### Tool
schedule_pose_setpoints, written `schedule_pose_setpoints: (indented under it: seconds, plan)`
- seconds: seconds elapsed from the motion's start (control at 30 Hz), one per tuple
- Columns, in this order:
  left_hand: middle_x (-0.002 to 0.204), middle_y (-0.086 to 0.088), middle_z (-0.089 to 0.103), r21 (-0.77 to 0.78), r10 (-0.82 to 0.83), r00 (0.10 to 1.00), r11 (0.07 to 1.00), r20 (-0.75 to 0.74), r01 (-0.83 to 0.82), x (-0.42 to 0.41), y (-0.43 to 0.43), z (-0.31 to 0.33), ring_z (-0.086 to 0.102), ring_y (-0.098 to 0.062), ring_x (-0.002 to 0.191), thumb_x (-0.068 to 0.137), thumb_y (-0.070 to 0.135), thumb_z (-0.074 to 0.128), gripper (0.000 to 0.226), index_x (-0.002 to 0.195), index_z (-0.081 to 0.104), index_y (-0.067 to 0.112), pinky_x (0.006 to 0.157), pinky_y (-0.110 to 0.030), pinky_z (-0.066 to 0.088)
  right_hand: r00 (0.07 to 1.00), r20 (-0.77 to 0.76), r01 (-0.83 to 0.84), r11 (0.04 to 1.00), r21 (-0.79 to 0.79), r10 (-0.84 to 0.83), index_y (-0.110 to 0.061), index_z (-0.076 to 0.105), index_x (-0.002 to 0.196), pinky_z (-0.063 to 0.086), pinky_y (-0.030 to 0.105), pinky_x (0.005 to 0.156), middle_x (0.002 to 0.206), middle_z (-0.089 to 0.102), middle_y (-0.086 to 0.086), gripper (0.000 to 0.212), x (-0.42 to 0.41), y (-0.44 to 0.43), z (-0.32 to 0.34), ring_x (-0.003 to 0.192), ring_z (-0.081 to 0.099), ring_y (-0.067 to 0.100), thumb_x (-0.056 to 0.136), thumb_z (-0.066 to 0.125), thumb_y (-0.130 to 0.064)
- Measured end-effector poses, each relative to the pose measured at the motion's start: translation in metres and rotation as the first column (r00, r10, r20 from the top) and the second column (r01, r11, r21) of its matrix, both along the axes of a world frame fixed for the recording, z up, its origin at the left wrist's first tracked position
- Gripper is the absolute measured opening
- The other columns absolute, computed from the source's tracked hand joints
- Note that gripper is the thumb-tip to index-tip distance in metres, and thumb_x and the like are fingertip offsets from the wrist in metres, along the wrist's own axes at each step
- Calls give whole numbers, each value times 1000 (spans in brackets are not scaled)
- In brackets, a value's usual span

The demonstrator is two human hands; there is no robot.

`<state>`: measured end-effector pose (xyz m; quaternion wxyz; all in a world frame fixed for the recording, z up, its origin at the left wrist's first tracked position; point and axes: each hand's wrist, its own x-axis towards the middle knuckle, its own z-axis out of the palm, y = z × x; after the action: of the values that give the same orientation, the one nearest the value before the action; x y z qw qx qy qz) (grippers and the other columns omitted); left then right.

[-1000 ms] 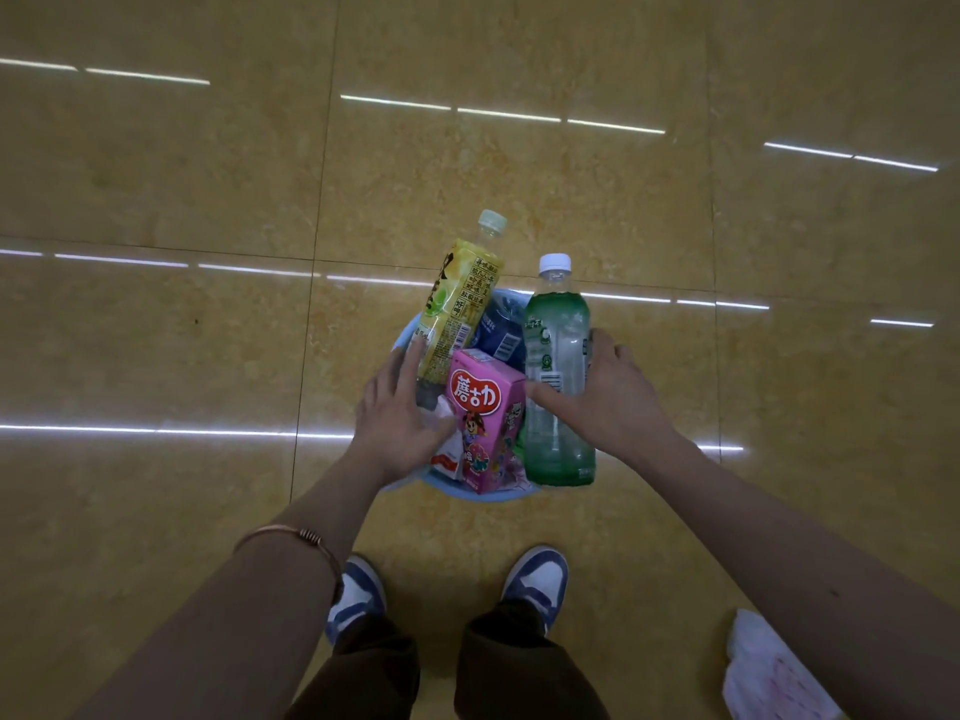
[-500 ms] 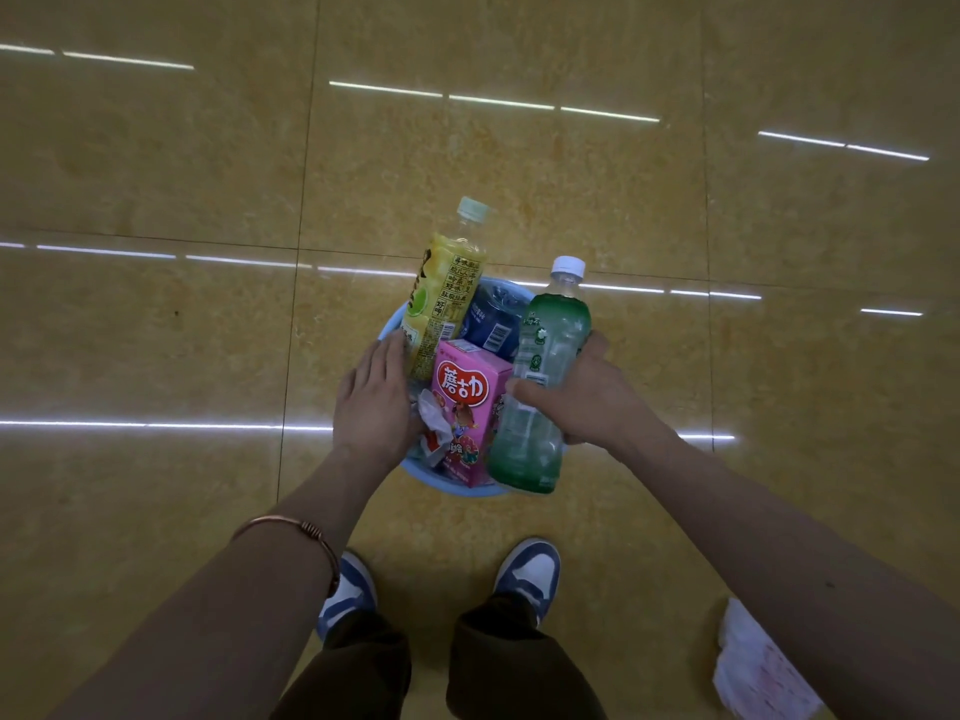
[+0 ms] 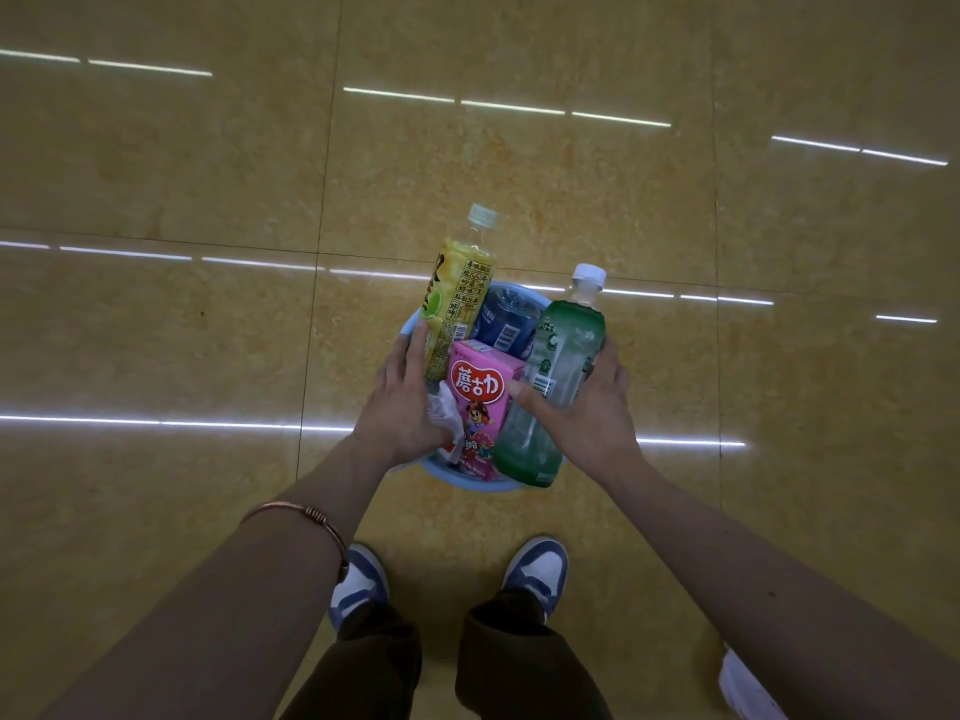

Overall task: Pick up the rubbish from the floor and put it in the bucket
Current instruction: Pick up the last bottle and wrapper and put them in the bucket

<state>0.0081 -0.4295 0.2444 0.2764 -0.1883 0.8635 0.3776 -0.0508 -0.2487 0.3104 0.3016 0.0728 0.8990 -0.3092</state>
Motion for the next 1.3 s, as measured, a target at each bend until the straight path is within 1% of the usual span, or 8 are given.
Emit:
schedule_pose_setpoints:
  seconds: [0.2, 0.37, 0.43, 0.6, 0.73, 1.0, 1.13, 1.3]
  plan:
    - [158, -5, -10, 23, 22, 999, 999, 50, -23, 2, 1, 5, -5, -31, 145, 67, 25, 79, 126, 146, -18, 30, 113, -52, 18, 999, 26, 43, 999, 25, -43, -11, -4, 152, 37, 46, 105, 154, 13, 10, 119, -4, 1, 7, 138, 31, 30, 72, 70, -58]
    - [158, -6, -5, 0, 18, 999, 1000, 43, -18, 2, 2, 5, -2, -32, 145, 68, 29, 76, 121, 147, -16, 28, 115, -52, 17, 998, 21, 63, 998, 29, -64, -13, 8, 151, 42, 47, 103, 148, 22, 10, 113, -5, 5, 3, 130, 41, 29, 70, 69, -63]
    - [158, -7, -4, -16, 16, 999, 1000, 41, -16, 3, 3, 5, -1, -31, 145, 71, 33, 73, 116, 148, -15, 27, 115, -51, 15, 996, 24, 80, 997, 20, -81, -13, 10, 151, 41, 45, 102, 148, 22, 8, 111, -3, 7, 3, 131, 40, 28, 70, 68, -64]
    - [158, -10, -1, -64, 10, 1000, 998, 18, -9, 5, 2, 11, 0, -31, 145, 78, 51, 60, 104, 149, -10, 24, 116, -50, 11, 997, 35, 70, 997, 35, -71, -15, 5, 152, 40, 47, 104, 153, 15, 7, 116, 0, 14, 7, 136, 35, 26, 68, 63, -70]
    - [158, -9, 1, -84, 2, 1000, 996, -6, -3, 2, 3, 20, 1, -30, 145, 83, 43, 60, 97, 150, -8, 23, 115, -49, 11, 998, 32, 61, 997, 37, -62, -14, 6, 152, 40, 47, 104, 153, 14, 7, 115, -2, 17, 11, 136, 35, 26, 69, 63, -70]
    - [156, -8, 5, -102, 13, 1000, 995, -24, -15, 5, 4, 43, 5, -30, 144, 86, 40, 56, 88, 150, -1, 23, 115, -49, 14, 997, 44, 55, 998, 18, -56, -14, 5, 152, 37, 50, 107, 154, 14, 7, 117, 0, 21, 23, 139, 30, 28, 67, 60, -74]
    - [154, -7, 13, -102, 10, 996, 995, -88, -19, 6, 8, 76, 11, -29, 142, 85, 49, 52, 82, 149, 10, 23, 115, -48, 17, 998, 32, 59, 998, -10, -59, -18, 3, 152, 34, 51, 109, 156, 13, 7, 115, 3, 24, 51, 141, 26, 28, 68, 59, -73]
    - [150, -5, 21, -91, -19, 971, 996, -238, -3, -19, 16, 155, 19, -24, 139, 86, 49, 47, 72, 147, 20, 21, 114, -44, 22, 997, -49, 57, 997, -61, -60, -18, 8, 152, 37, 47, 108, 154, 16, 4, 107, -7, 28, 117, 141, 27, 25, 73, 60, -69]
